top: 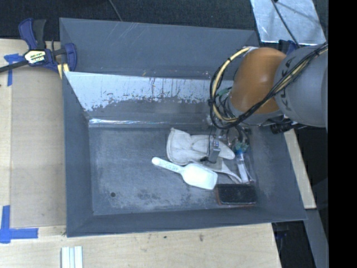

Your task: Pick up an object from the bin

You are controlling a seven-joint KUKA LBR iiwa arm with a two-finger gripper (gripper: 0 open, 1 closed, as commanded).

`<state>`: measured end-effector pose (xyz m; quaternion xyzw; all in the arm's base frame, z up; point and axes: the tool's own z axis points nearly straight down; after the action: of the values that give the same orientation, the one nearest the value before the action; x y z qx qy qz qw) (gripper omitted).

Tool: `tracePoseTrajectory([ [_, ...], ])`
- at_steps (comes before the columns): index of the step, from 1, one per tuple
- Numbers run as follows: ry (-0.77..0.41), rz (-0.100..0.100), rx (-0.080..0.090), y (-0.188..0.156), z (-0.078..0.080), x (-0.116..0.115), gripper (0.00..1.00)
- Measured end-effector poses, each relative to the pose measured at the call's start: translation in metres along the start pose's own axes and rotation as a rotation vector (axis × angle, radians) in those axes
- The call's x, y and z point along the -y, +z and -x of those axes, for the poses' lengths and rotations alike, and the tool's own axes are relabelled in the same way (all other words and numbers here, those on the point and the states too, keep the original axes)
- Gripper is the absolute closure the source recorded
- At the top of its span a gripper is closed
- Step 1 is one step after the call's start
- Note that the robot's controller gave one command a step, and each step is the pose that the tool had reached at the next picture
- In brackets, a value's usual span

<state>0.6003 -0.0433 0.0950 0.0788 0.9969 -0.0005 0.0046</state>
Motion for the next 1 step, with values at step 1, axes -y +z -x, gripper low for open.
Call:
tracePoseTrajectory([
  [1, 0.048, 0.0, -0.004, 0.0205, -0.0128, -0.0067, 1.0],
])
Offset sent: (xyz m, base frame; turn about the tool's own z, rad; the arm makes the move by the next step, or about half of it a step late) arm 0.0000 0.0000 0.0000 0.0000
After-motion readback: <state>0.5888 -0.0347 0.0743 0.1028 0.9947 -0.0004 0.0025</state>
